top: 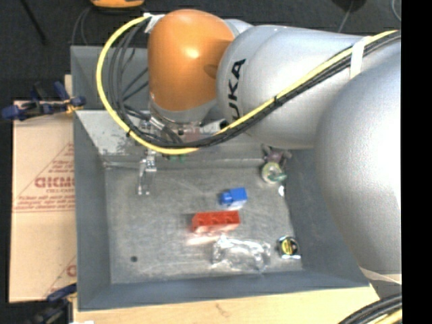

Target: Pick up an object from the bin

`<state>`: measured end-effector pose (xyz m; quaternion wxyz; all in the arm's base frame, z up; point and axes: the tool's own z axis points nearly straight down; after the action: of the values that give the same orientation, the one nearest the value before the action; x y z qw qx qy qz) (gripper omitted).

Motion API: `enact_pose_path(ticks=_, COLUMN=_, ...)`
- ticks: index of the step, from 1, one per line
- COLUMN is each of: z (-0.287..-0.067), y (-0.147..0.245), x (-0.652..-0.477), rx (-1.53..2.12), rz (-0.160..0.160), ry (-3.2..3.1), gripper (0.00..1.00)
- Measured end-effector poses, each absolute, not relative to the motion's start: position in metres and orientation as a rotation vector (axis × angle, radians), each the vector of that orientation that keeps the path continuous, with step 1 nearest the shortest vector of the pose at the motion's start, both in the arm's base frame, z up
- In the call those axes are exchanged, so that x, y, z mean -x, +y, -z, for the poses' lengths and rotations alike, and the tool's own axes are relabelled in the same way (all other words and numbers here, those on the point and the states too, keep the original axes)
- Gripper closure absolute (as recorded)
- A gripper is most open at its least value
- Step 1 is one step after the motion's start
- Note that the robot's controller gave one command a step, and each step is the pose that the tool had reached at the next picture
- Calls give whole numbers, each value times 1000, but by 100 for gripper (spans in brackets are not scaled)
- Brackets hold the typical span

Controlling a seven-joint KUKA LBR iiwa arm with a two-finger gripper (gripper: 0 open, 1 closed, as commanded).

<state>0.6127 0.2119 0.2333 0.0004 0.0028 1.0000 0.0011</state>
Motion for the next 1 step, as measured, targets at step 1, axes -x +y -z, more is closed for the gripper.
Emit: enact_pose_path(ticks=1, z=-138, y=178, x=-543, rx=7, rz=2, ry=3152, gripper=0)
